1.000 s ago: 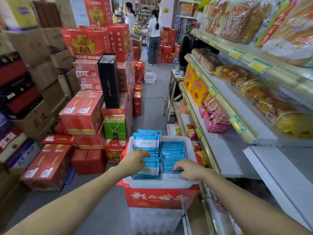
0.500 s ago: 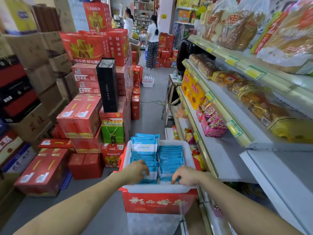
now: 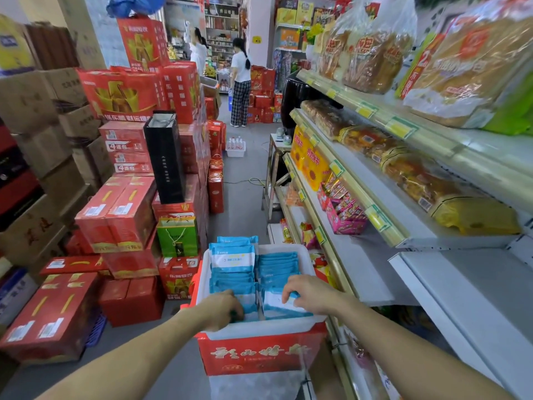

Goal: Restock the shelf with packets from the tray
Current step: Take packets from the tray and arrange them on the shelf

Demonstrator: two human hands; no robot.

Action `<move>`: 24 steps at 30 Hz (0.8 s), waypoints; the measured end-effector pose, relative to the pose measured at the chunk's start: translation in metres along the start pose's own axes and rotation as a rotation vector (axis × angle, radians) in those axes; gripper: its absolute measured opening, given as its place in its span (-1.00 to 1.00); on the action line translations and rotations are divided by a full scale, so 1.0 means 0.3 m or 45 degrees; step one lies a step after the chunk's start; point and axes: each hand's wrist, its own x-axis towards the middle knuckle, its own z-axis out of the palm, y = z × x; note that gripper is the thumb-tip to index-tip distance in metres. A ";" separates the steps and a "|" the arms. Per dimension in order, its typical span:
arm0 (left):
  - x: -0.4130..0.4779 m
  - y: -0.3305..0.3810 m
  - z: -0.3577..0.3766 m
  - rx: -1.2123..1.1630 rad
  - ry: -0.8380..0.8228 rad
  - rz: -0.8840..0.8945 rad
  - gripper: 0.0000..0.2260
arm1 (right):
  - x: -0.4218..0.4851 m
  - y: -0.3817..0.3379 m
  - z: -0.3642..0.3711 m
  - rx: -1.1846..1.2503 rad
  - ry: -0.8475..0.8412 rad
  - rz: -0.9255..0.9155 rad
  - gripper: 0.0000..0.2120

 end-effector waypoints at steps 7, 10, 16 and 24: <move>0.028 0.004 0.010 -0.085 -0.027 0.015 -0.68 | -0.046 0.005 -0.079 0.081 0.091 0.001 -0.67; 0.029 0.015 -0.003 -0.079 -0.003 0.028 -0.66 | -0.050 0.012 -0.105 0.121 0.109 0.011 -0.66; 0.019 0.013 -0.135 0.038 0.101 0.153 -0.60 | -0.069 0.021 -0.131 0.174 0.156 0.049 -0.66; -0.038 0.029 -0.451 0.043 0.231 0.190 -0.55 | -0.122 0.013 -0.190 0.266 0.236 0.119 -0.64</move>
